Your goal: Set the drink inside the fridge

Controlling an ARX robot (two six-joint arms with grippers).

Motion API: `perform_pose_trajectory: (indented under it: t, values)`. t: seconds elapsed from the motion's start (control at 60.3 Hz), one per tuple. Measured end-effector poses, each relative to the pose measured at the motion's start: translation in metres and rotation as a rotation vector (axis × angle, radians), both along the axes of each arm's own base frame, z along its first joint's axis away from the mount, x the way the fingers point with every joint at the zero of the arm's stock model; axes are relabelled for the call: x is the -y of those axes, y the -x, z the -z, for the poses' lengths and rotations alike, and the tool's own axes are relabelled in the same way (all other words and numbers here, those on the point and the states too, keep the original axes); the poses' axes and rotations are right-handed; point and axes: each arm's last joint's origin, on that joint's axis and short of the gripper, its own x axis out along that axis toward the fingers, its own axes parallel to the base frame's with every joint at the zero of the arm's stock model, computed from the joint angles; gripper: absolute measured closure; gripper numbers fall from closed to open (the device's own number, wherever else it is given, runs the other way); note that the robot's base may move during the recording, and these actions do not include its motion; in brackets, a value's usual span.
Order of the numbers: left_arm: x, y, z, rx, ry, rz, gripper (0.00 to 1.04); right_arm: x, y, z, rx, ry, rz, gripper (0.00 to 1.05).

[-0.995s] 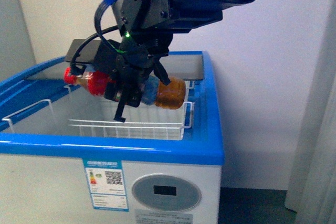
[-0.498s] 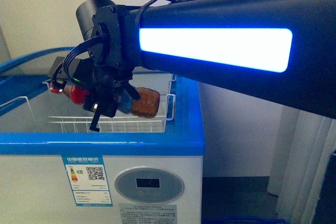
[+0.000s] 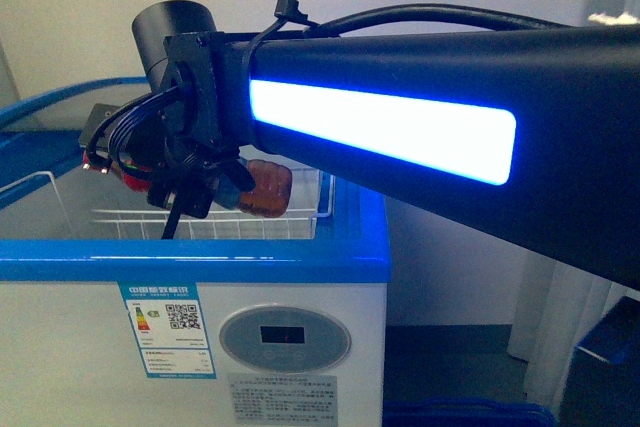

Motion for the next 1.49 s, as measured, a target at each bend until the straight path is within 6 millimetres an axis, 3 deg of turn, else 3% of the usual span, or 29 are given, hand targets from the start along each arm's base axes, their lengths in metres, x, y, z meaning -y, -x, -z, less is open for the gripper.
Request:
perform_pose_trajectory:
  t: [0.315, 0.348, 0.481, 0.664, 0.713, 0.863, 0.979, 1.095, 1.228, 1.327, 1.493]
  values:
    - [0.000, 0.000, 0.000, 0.000, 0.000, 0.000, 1.02, -0.002, 0.001, 0.001, 0.008, 0.001, -0.002, 0.68]
    - [0.000, 0.000, 0.000, 0.000, 0.000, 0.000, 1.02, -0.002, 0.001, 0.001, 0.010, 0.005, 0.000, 0.59]
    - [0.000, 0.000, 0.000, 0.000, 0.000, 0.000, 1.02, -0.003, 0.001, 0.001, 0.015, 0.014, -0.004, 0.43]
    - [0.000, 0.000, 0.000, 0.000, 0.000, 0.000, 1.02, -0.004, 0.002, 0.001, 0.013, 0.009, -0.009, 0.04]
    - [0.000, 0.000, 0.000, 0.000, 0.000, 0.000, 1.02, -0.004, 0.002, -0.001, 0.022, -0.013, -0.018, 0.09]
    - [0.000, 0.000, 0.000, 0.000, 0.000, 0.000, 1.02, -0.001, 0.010, -0.011, 0.001, -0.061, -0.031, 0.07]
    - [0.000, 0.000, 0.000, 0.000, 0.000, 0.000, 1.02, 0.013, 0.011, -0.021, -0.037, -0.146, 0.011, 0.07]
    - [0.000, 0.000, 0.000, 0.000, 0.000, 0.000, 1.02, 0.037, 0.007, -0.056, -0.054, -0.342, 0.124, 0.07]
    - [0.000, 0.000, 0.000, 0.000, 0.000, 0.000, 1.02, 0.087, 0.006, -0.123, -0.044, -0.671, 0.343, 0.07]
    - [0.000, 0.000, 0.000, 0.000, 0.000, 0.000, 1.02, 0.127, 0.020, -0.172, -0.028, -0.880, 0.452, 0.07]
    - [0.000, 0.000, 0.000, 0.000, 0.000, 0.000, 1.02, 0.194, 0.053, -0.215, -0.013, -1.086, 0.628, 0.07]
